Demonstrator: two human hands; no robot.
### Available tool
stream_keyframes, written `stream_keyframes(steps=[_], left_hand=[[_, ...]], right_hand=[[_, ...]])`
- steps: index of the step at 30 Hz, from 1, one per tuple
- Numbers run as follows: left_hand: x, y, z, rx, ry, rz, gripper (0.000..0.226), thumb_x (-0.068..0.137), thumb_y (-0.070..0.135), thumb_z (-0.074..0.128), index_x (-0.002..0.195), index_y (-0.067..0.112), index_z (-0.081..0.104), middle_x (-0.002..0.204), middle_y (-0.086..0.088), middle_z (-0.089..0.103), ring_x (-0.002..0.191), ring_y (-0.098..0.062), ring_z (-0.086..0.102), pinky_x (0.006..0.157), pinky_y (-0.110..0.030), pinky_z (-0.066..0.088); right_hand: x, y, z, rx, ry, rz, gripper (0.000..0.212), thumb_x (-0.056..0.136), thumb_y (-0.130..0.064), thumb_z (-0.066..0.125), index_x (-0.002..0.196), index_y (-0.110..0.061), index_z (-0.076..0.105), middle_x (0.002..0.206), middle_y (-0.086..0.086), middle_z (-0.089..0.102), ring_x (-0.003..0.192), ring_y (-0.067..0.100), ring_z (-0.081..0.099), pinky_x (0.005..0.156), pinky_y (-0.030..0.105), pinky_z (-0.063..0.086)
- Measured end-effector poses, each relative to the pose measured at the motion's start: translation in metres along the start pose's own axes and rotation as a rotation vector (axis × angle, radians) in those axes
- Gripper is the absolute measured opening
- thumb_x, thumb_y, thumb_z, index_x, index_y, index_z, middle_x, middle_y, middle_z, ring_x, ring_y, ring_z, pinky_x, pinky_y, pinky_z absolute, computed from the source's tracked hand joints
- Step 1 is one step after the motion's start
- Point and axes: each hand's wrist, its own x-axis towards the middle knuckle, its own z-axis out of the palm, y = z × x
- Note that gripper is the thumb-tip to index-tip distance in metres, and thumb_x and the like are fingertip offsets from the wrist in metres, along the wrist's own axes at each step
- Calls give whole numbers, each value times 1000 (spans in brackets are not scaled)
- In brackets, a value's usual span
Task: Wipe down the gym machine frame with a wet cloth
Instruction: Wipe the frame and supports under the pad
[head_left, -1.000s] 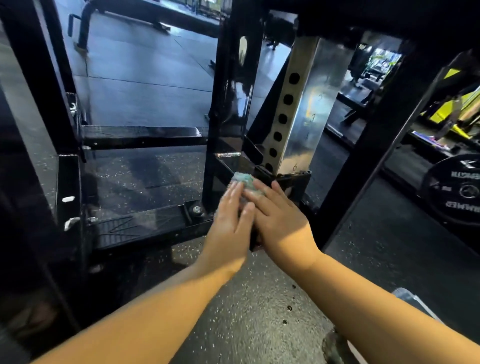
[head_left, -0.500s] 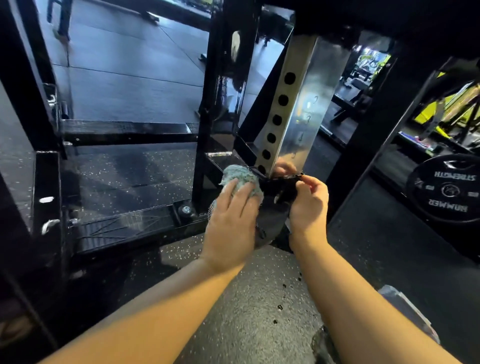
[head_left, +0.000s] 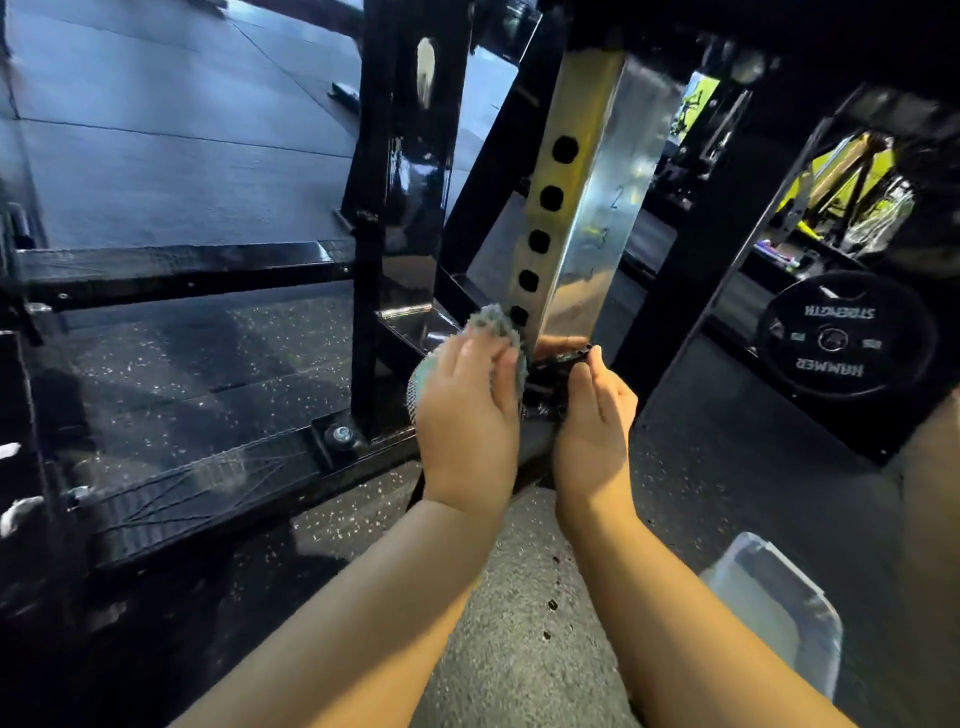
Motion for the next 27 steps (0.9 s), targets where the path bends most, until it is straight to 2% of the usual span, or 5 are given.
stream_keyframes(steps=[4,8,14,21,27], left_hand=[[-6,-12,-5,137,-128,294,28,88,16,46,87,-2,69,90,-15,67,90,-33,62,73,-40,55],[10,-18,-17,199,-253,451,25,87,18,50,87,3,70,91,-9,67,94,-20,51,73,-32,49],[30,-20,-19,100,-160,35,16,93,10,54,99,3,68,97,-1,61,89,-14,56,76,-3,36],[18,-26,-19,146,-190,399,22,88,12,53,91,-1,70,93,-10,68,94,-16,53,91,-9,35],[26,-38,-14,-432,-148,-684,20,96,27,51,85,28,68,90,2,69,92,-17,64,85,-34,53]], right_hand=[[-3,-10,2,-19,40,46,68,82,-61,36,89,3,59,102,29,56,91,44,56,80,55,49],[-5,-25,6,-51,92,95,73,81,-63,33,87,3,63,89,27,63,85,41,61,79,56,50],[-2,-18,5,-131,59,75,56,91,-56,30,100,-16,67,113,8,63,110,19,56,99,42,42],[-3,-7,8,9,56,-67,36,92,-39,34,95,-17,63,100,-1,63,101,19,57,93,48,43],[1,11,9,2,74,-248,34,97,-24,32,94,-8,61,96,3,62,98,25,56,90,49,43]])
